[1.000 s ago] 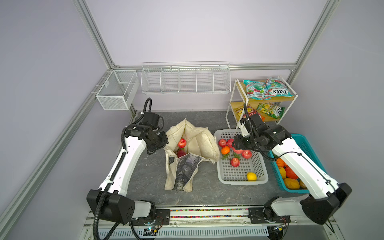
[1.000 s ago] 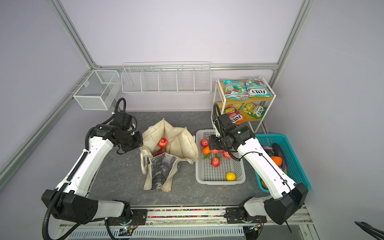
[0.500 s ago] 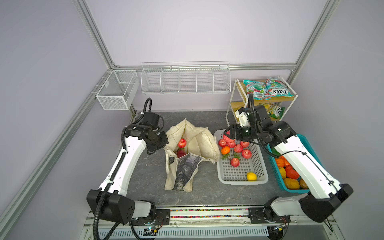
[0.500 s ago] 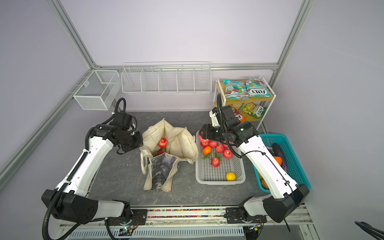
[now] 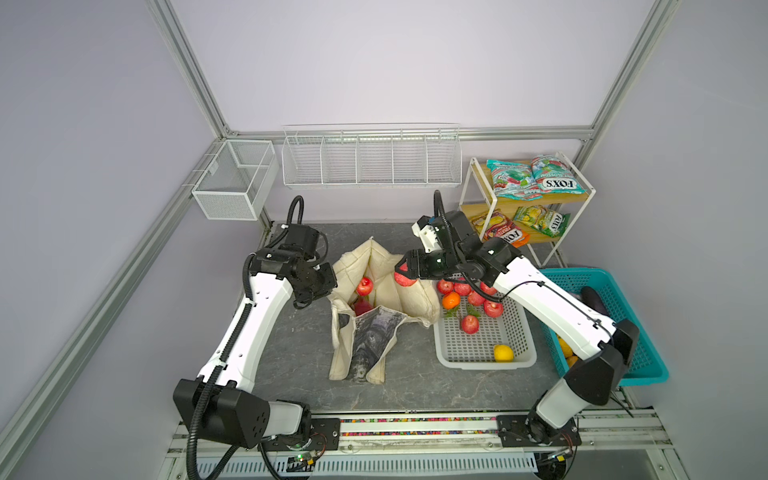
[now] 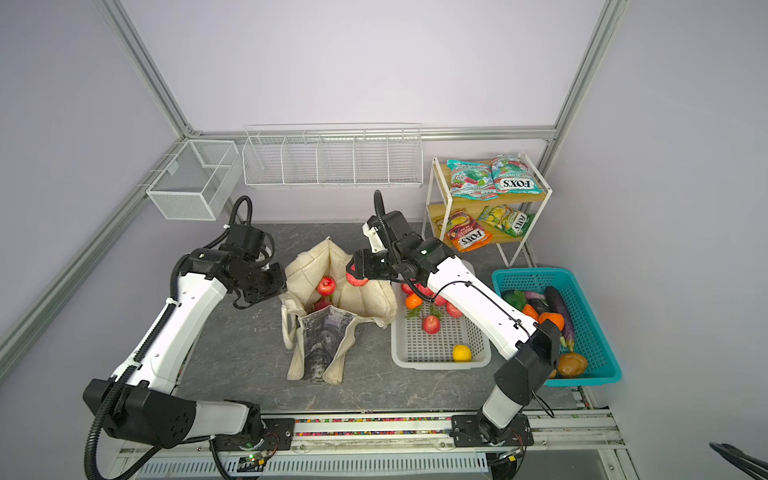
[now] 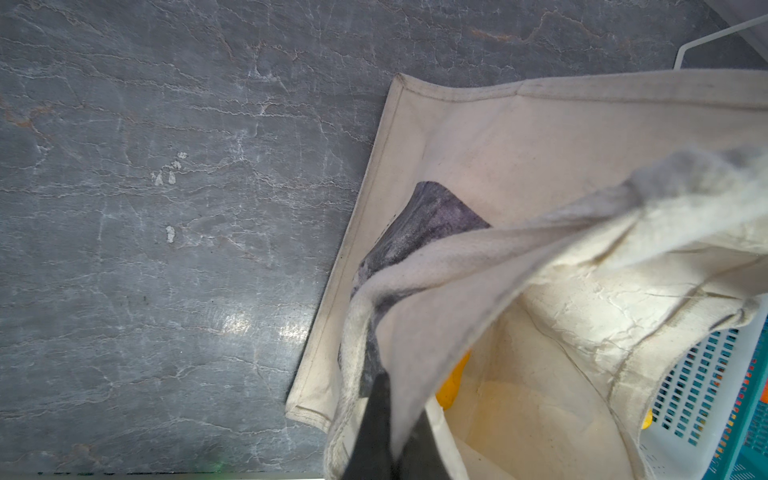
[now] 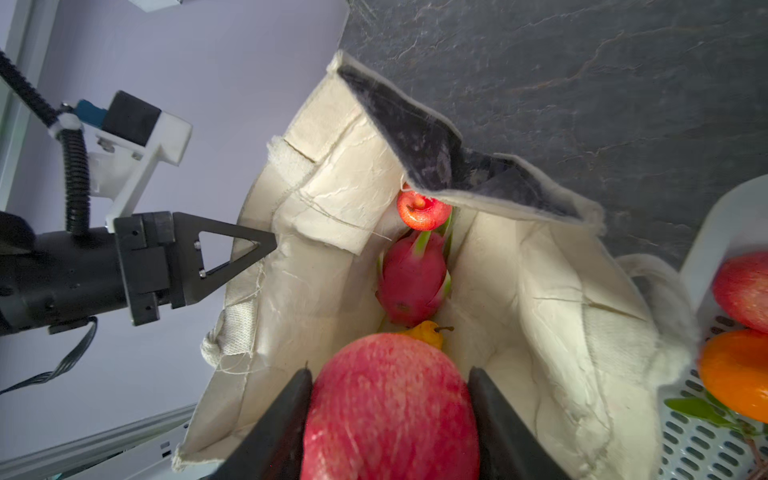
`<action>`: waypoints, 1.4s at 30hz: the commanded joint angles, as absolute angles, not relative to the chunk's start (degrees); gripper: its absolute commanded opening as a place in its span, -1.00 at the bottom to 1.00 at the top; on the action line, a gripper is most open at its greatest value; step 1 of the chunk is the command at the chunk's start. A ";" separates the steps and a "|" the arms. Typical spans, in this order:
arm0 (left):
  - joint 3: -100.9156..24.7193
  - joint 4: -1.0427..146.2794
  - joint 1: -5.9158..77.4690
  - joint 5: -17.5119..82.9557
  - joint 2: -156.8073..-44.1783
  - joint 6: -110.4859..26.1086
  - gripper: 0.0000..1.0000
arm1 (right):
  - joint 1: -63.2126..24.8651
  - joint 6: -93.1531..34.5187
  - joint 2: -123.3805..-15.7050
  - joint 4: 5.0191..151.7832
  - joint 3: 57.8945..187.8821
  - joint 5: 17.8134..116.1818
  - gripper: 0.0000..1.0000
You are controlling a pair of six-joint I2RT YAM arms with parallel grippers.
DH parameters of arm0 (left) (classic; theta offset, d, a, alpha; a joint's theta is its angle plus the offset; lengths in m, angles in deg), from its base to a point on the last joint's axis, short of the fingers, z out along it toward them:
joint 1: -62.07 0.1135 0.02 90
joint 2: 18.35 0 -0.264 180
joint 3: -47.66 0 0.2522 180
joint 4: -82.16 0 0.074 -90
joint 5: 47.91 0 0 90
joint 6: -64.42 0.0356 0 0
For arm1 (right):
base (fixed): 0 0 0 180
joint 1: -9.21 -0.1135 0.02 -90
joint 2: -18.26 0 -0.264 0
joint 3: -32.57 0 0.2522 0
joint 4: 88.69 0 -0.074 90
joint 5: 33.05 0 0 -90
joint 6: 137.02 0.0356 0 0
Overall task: Place the food into the grocery bag and tie it
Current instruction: 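Lift the red apple with the right gripper and carry it over the bag, then lower the red apple into the bag and open the right gripper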
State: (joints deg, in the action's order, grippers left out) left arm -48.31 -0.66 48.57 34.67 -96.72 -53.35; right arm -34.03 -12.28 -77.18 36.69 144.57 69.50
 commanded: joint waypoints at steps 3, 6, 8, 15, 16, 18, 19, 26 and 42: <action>-48.55 -1.30 48.79 34.36 -95.71 -53.36 -1.00 | -34.47 -11.89 -79.98 39.89 145.69 71.51 -0.05; -48.33 -1.23 48.79 34.36 -95.45 -53.67 -1.00 | -34.57 -12.22 -82.08 39.76 146.41 72.94 -0.05; -47.89 -1.04 48.79 34.19 -95.24 -53.81 -1.00 | -34.83 -12.25 -83.56 39.93 147.15 73.78 -0.05; -47.93 -0.68 48.79 33.84 -95.85 -54.06 -1.00 | -36.64 -12.44 -88.35 41.27 149.06 75.22 -0.05; -48.07 -0.61 48.79 33.83 -95.91 -54.06 -1.00 | -36.97 -12.60 -88.92 41.64 149.21 75.39 -0.05; -48.14 -0.60 48.79 33.74 -96.09 -54.06 -1.00 | -37.48 -13.60 -90.34 41.35 150.22 75.59 -0.05; -48.18 -0.60 48.79 33.74 -96.13 -54.14 -1.00 | -37.67 -14.22 -90.90 41.13 150.65 75.58 -0.05; -48.11 -0.38 48.79 33.72 -96.20 -54.23 -1.00 | -38.62 -17.99 -94.24 40.90 150.57 75.46 -0.03; -50.58 -1.65 48.71 32.95 -99.06 -53.71 -1.00 | -39.56 -24.69 -102.27 40.14 151.62 74.26 0.04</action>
